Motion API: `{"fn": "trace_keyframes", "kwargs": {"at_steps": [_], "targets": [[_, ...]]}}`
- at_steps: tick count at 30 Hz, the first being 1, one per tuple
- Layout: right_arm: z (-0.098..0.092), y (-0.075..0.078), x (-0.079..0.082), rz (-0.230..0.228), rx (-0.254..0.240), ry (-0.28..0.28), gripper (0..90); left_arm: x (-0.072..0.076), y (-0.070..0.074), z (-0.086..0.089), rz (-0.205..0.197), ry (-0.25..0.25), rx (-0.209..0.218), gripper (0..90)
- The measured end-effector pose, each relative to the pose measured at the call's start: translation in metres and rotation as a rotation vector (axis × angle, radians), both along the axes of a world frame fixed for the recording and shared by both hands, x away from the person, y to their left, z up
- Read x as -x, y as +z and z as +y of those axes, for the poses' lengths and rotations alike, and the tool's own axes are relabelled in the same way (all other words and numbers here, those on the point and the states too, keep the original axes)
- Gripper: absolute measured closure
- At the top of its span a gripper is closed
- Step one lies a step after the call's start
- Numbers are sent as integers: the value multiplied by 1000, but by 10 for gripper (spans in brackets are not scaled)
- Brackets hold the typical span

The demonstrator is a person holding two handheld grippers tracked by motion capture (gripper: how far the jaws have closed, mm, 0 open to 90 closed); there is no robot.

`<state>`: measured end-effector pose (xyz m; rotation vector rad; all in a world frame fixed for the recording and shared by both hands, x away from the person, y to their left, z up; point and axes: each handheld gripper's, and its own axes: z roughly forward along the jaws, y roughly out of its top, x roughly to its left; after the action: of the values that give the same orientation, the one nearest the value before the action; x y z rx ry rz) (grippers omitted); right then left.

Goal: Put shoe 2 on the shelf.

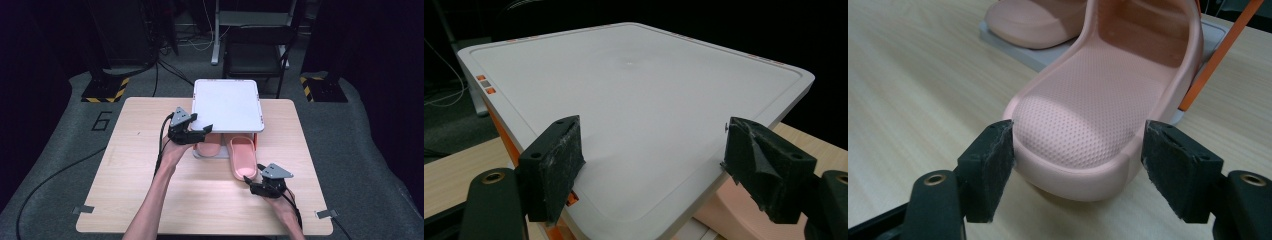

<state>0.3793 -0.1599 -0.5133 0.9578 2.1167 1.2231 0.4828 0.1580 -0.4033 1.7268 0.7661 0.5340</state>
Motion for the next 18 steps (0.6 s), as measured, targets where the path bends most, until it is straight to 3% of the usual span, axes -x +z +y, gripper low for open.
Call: {"fn": "trace_keyframes", "kwargs": {"at_steps": [11, 13, 15, 18], "targets": [[10, 0, -32, 19, -40, -76, 288, 0, 0, 0, 3, -2, 2, 231], [11, -2, -37, -3, -49, -102, 289, 0, 0, -1, 8, -3, 4, 233], [12, -2, -43, 26, -76, -122, 285, 0, 0, 0, 12, -6, 0, 233], [15, 1, -49, 27, -58, -111, 280, 0, 0, -1, 10, -3, 5, 235]]}}
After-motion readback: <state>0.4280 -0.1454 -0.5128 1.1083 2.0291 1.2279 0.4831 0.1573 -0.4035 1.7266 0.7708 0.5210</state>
